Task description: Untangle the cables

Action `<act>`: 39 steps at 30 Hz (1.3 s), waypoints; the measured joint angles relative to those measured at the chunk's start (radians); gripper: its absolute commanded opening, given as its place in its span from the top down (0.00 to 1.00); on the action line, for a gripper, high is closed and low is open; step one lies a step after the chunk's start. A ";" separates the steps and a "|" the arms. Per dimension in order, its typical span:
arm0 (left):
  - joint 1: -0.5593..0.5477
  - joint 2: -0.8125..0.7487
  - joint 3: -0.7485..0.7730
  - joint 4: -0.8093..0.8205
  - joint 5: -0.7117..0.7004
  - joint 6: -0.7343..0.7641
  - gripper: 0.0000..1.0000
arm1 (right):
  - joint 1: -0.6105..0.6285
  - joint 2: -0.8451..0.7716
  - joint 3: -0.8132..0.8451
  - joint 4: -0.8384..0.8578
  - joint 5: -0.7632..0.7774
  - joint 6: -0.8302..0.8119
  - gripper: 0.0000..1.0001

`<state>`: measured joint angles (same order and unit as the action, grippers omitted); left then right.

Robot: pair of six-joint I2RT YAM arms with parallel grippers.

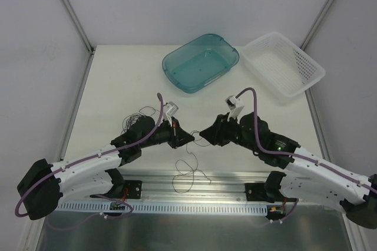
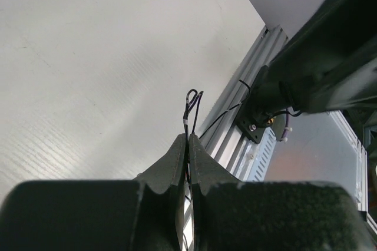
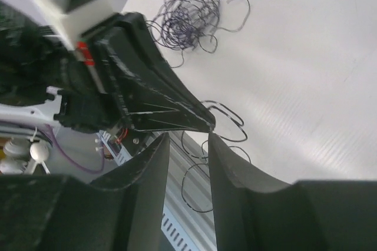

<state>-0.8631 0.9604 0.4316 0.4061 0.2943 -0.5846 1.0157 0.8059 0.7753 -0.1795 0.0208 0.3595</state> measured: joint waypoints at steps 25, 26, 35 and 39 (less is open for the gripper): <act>-0.022 -0.016 0.000 0.013 -0.040 -0.006 1.00 | 0.087 0.124 -0.179 0.261 0.286 0.418 0.77; -0.022 -0.018 0.000 0.015 -0.040 -0.006 1.00 | 0.087 0.124 -0.179 0.263 0.286 0.420 0.77; -0.028 -0.028 0.000 0.023 -0.042 -0.003 1.00 | 0.087 0.159 -0.181 0.291 0.278 0.452 0.77; -0.028 -0.029 0.000 0.023 -0.041 -0.001 1.00 | 0.087 0.170 -0.181 0.307 0.270 0.452 0.77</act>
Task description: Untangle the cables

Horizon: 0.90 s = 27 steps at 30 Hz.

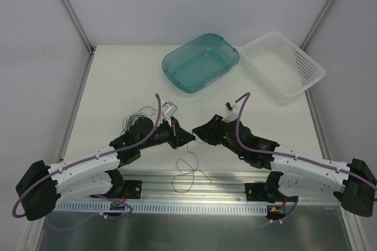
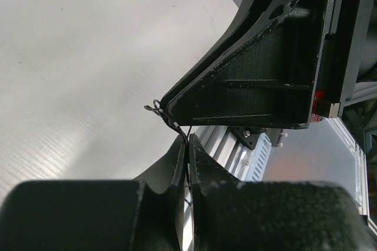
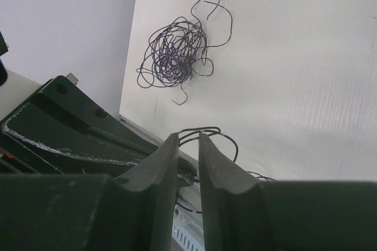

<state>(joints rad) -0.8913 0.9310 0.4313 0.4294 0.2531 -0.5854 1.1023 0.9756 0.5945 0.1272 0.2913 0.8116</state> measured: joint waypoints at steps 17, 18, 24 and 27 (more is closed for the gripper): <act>0.000 -0.019 -0.013 0.008 -0.001 0.034 1.00 | 0.000 0.002 0.000 0.027 -0.073 0.004 0.83; 0.000 -0.019 -0.013 0.008 -0.001 0.036 1.00 | 0.000 0.002 0.000 0.032 -0.074 0.004 0.87; 0.000 -0.019 -0.016 0.017 0.000 0.042 1.00 | 0.001 -0.003 -0.001 0.042 -0.081 -0.011 0.99; -0.006 -0.023 -0.019 0.028 -0.001 0.042 0.98 | 0.002 -0.025 -0.003 0.029 -0.082 -0.023 0.99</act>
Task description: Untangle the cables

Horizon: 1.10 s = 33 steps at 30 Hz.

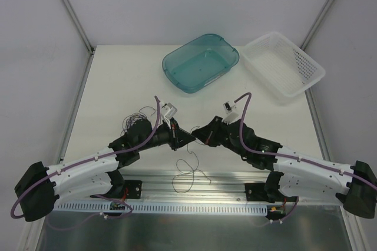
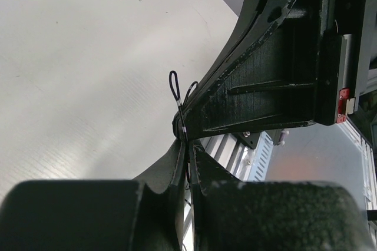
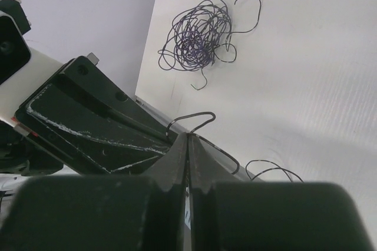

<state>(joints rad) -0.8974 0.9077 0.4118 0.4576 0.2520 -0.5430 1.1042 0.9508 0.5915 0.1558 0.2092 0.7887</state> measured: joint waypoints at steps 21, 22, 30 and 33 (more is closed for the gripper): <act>-0.006 -0.002 -0.015 0.008 0.009 0.009 0.64 | -0.109 -0.093 0.007 -0.193 -0.166 -0.109 0.99; -0.006 0.006 -0.014 0.009 0.019 0.008 0.60 | -0.109 -0.092 0.010 -0.196 -0.166 -0.111 0.99; -0.006 0.082 -0.007 0.042 0.108 -0.030 0.46 | -0.109 -0.078 0.026 -0.209 -0.160 -0.121 0.99; -0.006 0.111 0.003 0.064 0.128 -0.048 0.47 | -0.109 -0.070 0.027 -0.214 -0.157 -0.124 0.99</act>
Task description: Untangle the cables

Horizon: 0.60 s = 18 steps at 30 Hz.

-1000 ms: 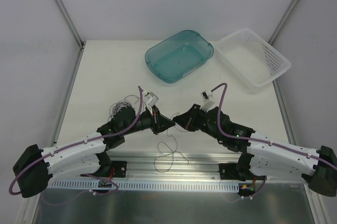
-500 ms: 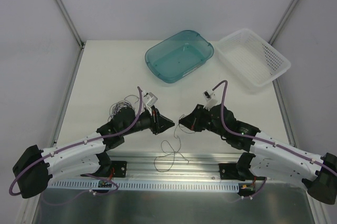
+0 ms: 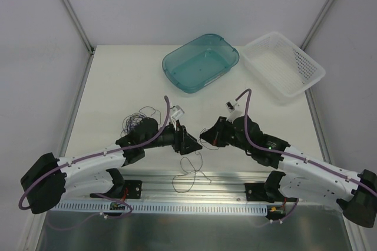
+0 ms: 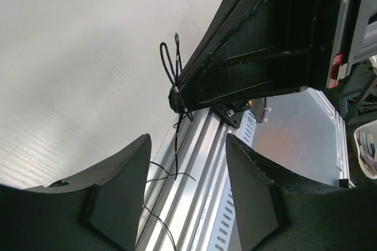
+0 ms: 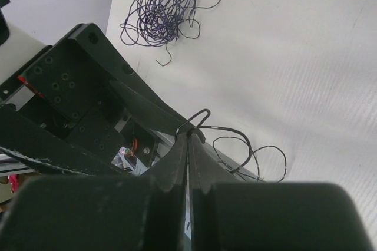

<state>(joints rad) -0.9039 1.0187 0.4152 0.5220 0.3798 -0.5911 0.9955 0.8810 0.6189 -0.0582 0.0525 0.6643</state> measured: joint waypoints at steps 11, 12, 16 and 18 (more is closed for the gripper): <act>0.000 0.047 0.020 0.043 -0.013 -0.056 0.87 | 0.016 0.019 0.017 -0.018 0.035 -0.020 0.99; 0.000 0.050 0.020 0.043 -0.017 -0.056 0.89 | 0.017 0.019 0.017 -0.018 0.037 -0.022 0.99; 0.000 0.058 0.020 0.042 -0.024 -0.057 1.00 | 0.021 0.020 0.017 -0.022 0.044 -0.026 0.99; -0.001 0.058 0.020 0.042 -0.025 -0.057 1.00 | 0.022 0.020 0.017 -0.023 0.046 -0.028 0.99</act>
<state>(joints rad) -0.9047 1.0771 0.4355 0.5644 0.3550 -0.6483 1.0172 0.9009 0.6361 -0.0814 0.0982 0.6361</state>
